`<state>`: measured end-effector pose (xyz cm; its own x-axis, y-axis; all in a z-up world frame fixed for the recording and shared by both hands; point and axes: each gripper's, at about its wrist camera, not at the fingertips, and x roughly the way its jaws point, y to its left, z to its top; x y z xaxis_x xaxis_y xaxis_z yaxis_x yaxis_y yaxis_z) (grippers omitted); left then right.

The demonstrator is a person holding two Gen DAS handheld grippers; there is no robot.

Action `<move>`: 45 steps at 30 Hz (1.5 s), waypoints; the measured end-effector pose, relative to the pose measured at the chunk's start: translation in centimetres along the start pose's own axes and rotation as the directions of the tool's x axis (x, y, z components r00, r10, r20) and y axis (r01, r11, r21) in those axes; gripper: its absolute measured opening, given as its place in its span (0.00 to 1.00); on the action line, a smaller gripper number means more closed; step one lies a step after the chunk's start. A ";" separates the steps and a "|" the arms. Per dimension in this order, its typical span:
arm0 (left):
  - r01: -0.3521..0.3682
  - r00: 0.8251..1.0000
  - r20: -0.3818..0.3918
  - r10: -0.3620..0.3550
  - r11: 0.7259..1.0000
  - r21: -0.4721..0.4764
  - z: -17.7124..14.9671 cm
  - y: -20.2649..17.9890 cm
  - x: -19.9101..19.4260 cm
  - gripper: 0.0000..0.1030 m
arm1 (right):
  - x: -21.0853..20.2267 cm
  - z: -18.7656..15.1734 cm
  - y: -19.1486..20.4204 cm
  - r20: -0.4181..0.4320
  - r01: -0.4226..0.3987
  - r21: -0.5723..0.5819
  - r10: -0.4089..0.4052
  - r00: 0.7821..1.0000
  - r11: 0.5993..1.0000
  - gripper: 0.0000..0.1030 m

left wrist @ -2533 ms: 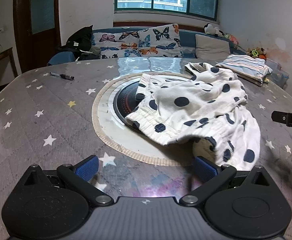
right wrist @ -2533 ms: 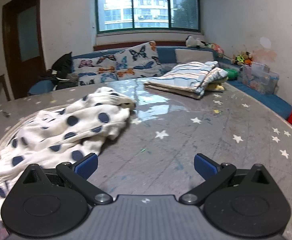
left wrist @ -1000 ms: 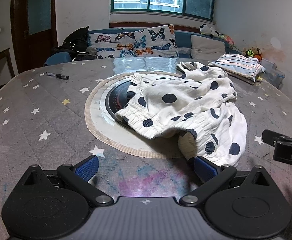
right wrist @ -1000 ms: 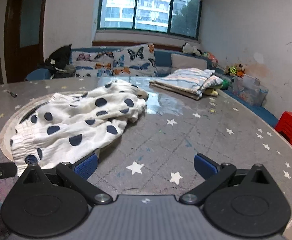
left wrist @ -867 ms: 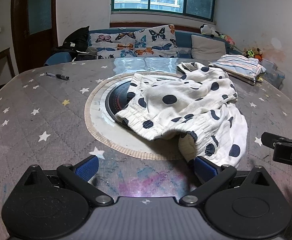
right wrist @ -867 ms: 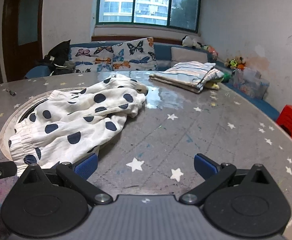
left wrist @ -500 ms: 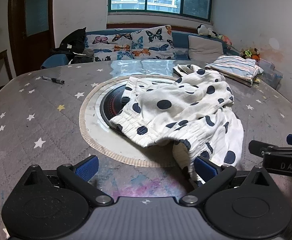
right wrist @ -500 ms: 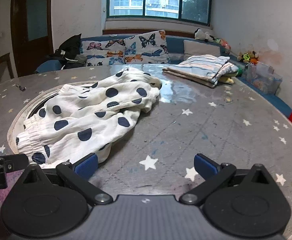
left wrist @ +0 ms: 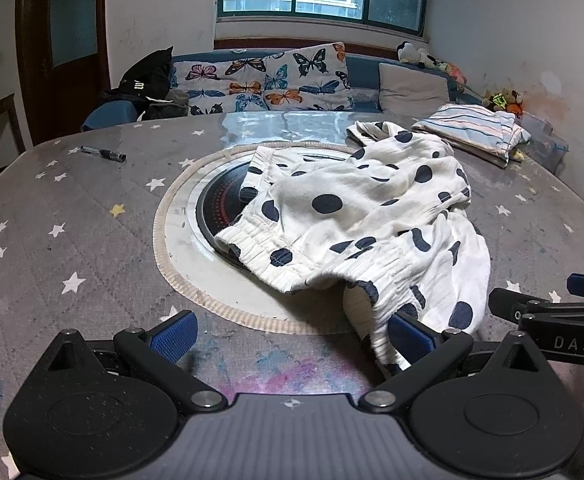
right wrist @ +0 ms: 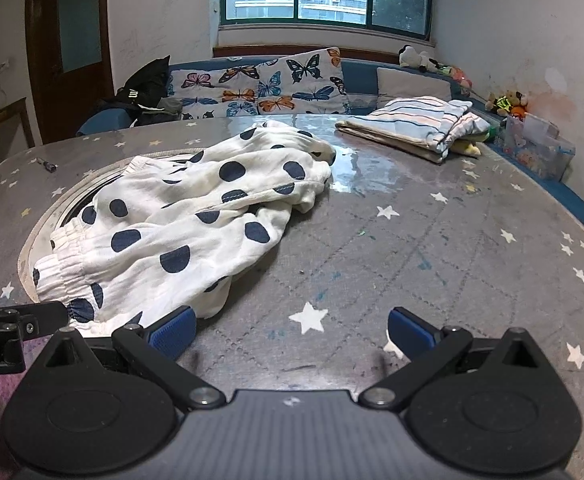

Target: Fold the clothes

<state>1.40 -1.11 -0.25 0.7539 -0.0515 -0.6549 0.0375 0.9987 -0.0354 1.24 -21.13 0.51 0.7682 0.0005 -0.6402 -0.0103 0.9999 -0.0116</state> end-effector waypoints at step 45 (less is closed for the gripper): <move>0.005 1.000 -0.027 -0.005 1.000 -0.021 1.9 1.1 1.7 1.00 | 1.2 2.0 0.5 0.019 -0.036 -0.023 0.036 0.999 0.999 1.00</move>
<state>3.97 -0.08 0.07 0.7357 -0.0570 -0.6749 0.0274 0.9981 -0.0545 3.39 -20.57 1.25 0.7791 0.0373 -0.6257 -0.0528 0.9986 -0.0062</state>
